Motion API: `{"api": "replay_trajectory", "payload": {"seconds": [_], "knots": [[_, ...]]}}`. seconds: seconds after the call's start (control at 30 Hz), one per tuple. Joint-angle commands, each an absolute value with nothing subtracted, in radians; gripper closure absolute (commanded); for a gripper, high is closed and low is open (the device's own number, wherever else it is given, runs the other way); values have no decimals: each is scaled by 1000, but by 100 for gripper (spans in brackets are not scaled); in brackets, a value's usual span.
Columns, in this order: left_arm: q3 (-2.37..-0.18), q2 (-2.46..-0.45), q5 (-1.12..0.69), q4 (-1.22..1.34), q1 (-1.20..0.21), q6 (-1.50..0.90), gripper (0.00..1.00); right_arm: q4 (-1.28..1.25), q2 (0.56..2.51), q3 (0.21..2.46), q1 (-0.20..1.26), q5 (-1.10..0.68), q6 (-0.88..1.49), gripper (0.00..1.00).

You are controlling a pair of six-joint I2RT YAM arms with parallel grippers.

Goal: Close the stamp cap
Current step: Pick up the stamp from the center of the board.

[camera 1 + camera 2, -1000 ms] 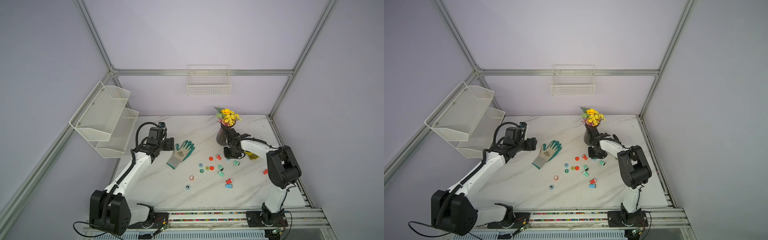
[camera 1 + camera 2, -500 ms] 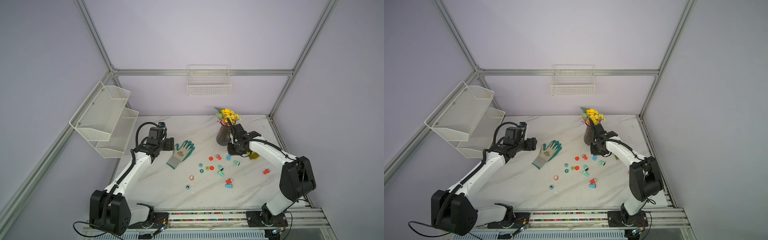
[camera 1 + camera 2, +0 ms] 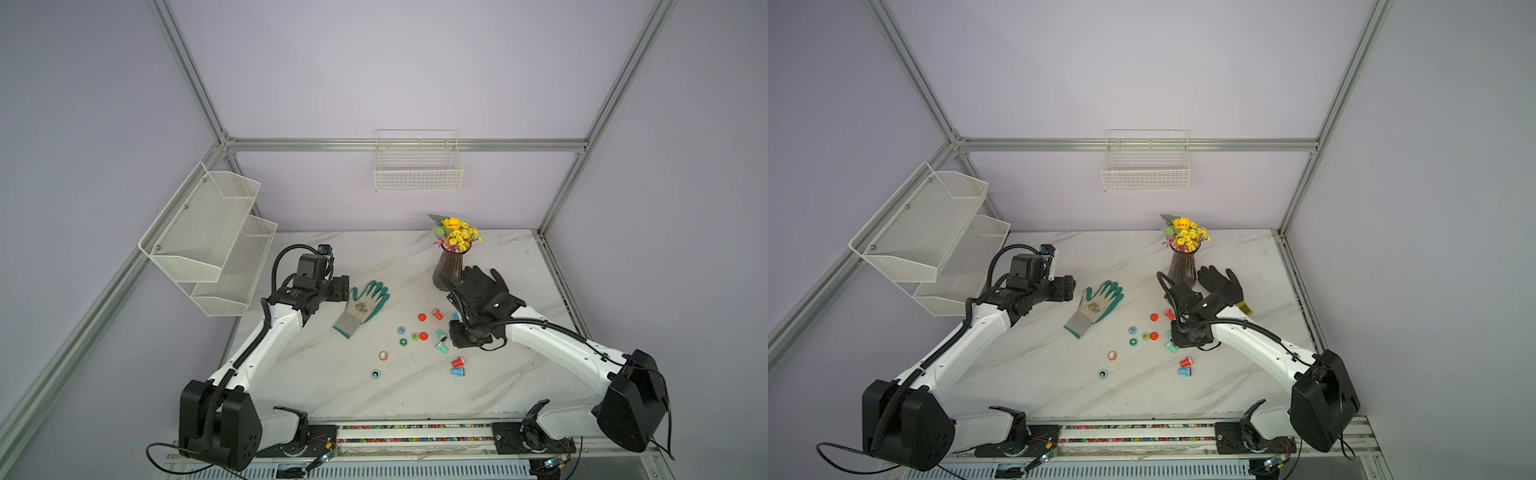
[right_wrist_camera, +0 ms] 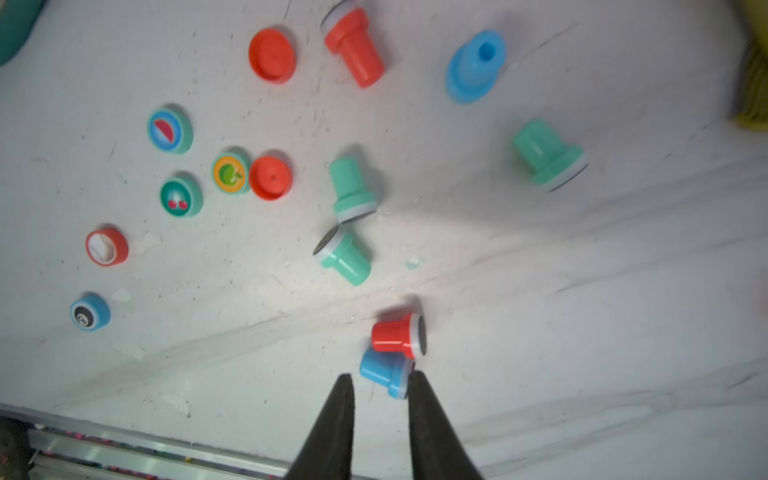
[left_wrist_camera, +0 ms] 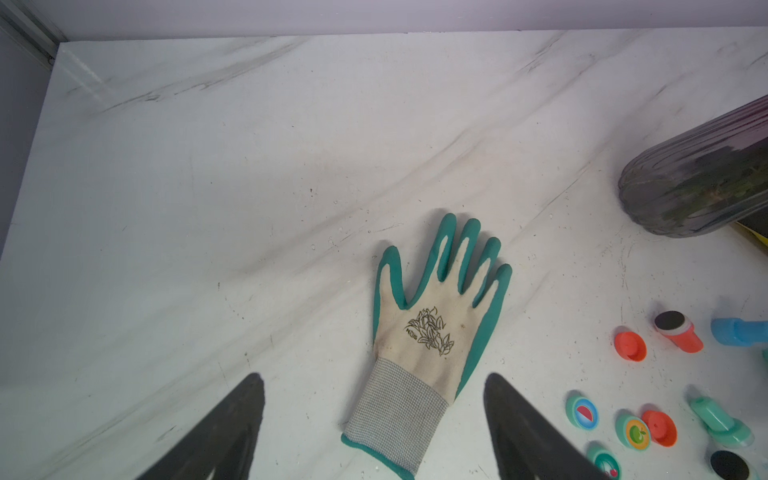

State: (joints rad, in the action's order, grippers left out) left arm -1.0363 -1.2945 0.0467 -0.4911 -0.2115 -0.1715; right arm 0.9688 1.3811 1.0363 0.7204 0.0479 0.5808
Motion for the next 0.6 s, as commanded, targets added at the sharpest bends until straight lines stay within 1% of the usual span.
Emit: {"api": "replay_trajectory", "payload": {"seconds": [0.0, 0.13, 0.3, 0.43, 0.57], "knots": [[-1085, -1293, 26, -478, -207, -144, 17, 957, 1391, 1002, 818, 81, 751, 72], [-1086, -1293, 20, -477, -207, -146, 17, 901, 1459, 983, 890, 102, 802, 71], [-1084, -1292, 15, -479, -208, -149, 17, 866, 1530, 971, 904, 139, 801, 68], [-1083, -1292, 12, -479, -207, -150, 17, 853, 1558, 971, 904, 155, 794, 59], [-1086, -1293, 10, -481, -207, -149, 17, 823, 1574, 946, 904, 143, 789, 55]]}}
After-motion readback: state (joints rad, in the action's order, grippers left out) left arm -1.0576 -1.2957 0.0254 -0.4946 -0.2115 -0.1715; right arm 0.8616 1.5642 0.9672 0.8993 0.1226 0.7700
